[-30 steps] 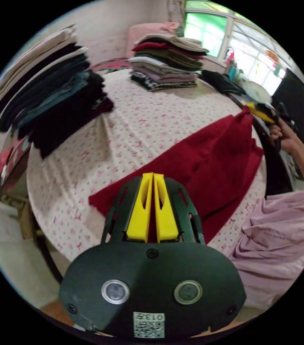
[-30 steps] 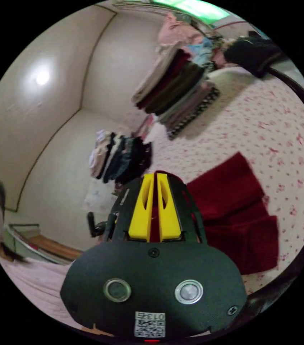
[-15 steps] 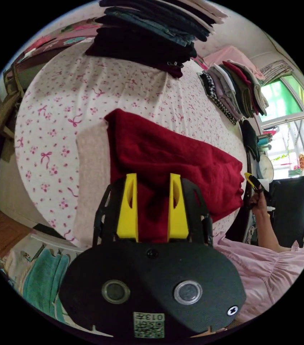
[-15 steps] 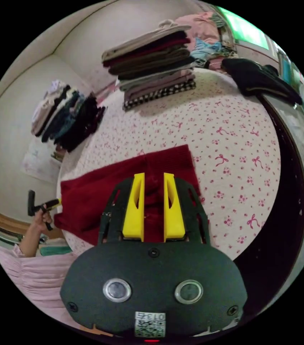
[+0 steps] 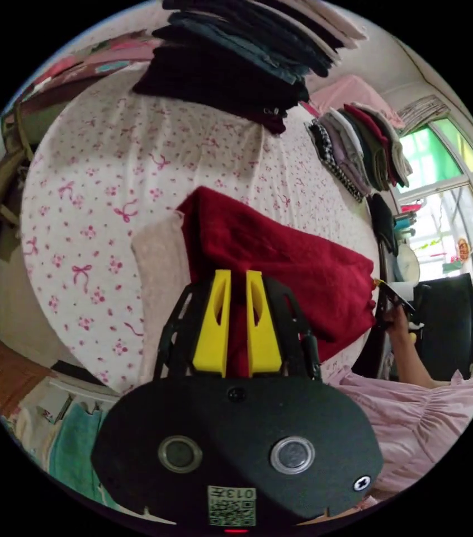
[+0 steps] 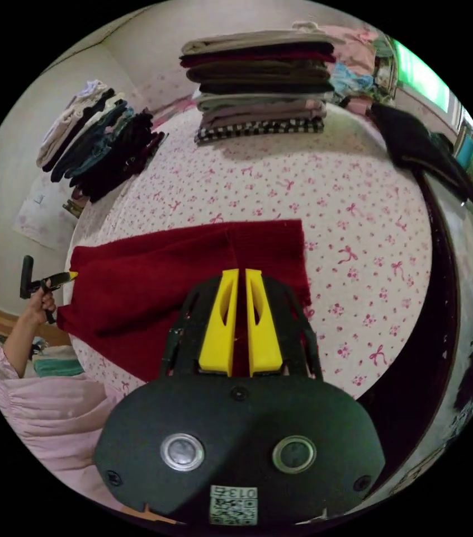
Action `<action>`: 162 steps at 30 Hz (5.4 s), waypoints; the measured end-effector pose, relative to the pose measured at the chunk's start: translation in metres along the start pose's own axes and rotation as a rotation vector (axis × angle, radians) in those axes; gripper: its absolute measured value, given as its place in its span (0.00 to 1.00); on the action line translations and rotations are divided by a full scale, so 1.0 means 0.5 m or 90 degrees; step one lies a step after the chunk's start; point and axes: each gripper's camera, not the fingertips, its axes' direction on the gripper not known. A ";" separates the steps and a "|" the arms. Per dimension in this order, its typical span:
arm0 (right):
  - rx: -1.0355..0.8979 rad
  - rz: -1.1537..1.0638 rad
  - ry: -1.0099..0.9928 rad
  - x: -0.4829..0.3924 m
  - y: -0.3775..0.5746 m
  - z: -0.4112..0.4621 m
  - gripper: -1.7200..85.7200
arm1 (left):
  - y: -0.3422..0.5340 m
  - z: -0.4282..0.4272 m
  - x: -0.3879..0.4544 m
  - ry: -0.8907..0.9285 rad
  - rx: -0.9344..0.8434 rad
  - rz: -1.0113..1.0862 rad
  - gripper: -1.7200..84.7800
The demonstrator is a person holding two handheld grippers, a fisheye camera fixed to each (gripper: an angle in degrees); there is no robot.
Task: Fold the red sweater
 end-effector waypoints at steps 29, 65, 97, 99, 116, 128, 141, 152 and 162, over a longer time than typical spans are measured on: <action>-0.048 -0.183 0.188 -0.129 0.233 0.214 0.02 | 0.229 0.167 0.506 -0.289 0.046 0.493 0.02; -0.145 -0.784 -0.116 -0.735 0.350 0.422 0.02 | 0.386 -0.058 0.050 -0.291 0.061 -0.064 0.10; -0.163 -0.840 -0.266 -0.718 0.111 0.235 0.06 | 0.393 -0.202 0.072 -0.112 0.134 -0.042 0.03; -0.124 -0.842 -0.294 -0.659 0.095 0.159 0.06 | 0.386 -0.230 0.144 -0.065 0.162 0.031 0.02; 0.082 -0.555 -0.233 0.129 0.079 -0.229 0.05 | 0.296 0.124 0.751 0.219 -0.008 0.536 0.02; 0.022 -0.234 -0.163 0.387 0.096 -0.224 0.06 | 0.308 0.398 0.912 0.206 -0.180 0.598 0.04; -0.063 -0.098 -0.256 0.303 0.211 -0.239 0.18 | 0.256 0.255 0.690 -0.152 0.047 0.322 0.12; -0.075 -0.150 -0.135 0.141 0.162 -0.221 0.08 | 0.305 0.354 0.781 -0.195 0.064 0.370 0.10; 0.021 -0.186 0.075 0.063 0.205 -0.344 0.03 | 0.329 0.398 0.880 -0.215 0.078 0.432 0.11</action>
